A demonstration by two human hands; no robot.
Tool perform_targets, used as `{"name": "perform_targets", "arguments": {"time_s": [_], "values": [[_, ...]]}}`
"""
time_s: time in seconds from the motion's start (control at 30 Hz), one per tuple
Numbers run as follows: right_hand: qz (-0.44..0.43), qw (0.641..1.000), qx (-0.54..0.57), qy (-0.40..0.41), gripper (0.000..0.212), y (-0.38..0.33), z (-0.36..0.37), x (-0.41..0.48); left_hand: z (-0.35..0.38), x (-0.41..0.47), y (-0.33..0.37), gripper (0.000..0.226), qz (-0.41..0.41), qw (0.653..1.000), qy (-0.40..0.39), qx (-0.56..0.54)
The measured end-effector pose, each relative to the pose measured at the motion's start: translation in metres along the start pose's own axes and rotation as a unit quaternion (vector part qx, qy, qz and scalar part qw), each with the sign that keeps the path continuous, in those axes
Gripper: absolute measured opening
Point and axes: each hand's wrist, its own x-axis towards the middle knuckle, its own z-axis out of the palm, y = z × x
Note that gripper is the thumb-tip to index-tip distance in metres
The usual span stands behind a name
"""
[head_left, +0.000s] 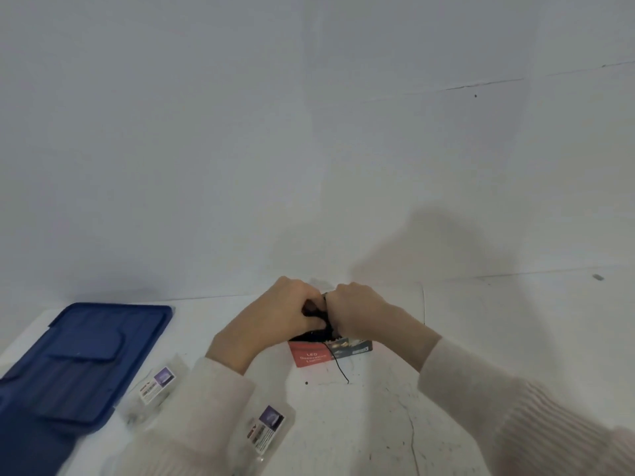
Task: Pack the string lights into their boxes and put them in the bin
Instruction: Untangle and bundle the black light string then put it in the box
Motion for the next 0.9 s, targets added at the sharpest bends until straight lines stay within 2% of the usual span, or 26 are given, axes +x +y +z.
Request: {"name": "perform_targets", "arguments": {"time_s": [0.2, 0.37, 0.5, 0.6, 0.7, 0.8, 0.9], "values": [[-0.047, 0.997, -0.058, -0.029, 0.026, 0.005, -0.005, -0.006, 0.002, -0.021, 0.006, 0.037, 0.057, 0.993, -0.100, 0.016], [-0.034, 0.994, -0.058, -0.084, 0.022, 0.015, -0.009, -0.037, 0.041, -0.023, 0.031, 0.011, 0.135, 0.988, -0.030, -0.063], [-0.025, 0.992, -0.011, -0.120, 0.017, 0.027, -0.002, -0.073, 0.051, -0.024, 0.050, 0.010, 0.090, 0.984, -0.034, -0.152], [-0.012, 0.989, 0.106, -0.107, 0.010, 0.042, -0.004, -0.094, 0.057, -0.016, 0.059, 0.012, 0.042, 0.996, -0.003, -0.082], [0.015, 0.979, 0.204, -0.011, 0.031, 0.043, -0.010, -0.109, 0.069, -0.008, 0.069, 0.013, 0.018, 1.000, -0.012, -0.010], [0.044, 0.974, 0.208, 0.075, 0.024, 0.036, -0.004, -0.112, 0.075, -0.002, 0.074, 0.015, 0.007, 1.000, -0.026, 0.002], [0.042, 0.976, 0.214, 0.010, 0.012, 0.036, 0.006, -0.105, 0.072, 0.003, 0.072, 0.018, -0.018, 0.999, -0.050, 0.000]]}}
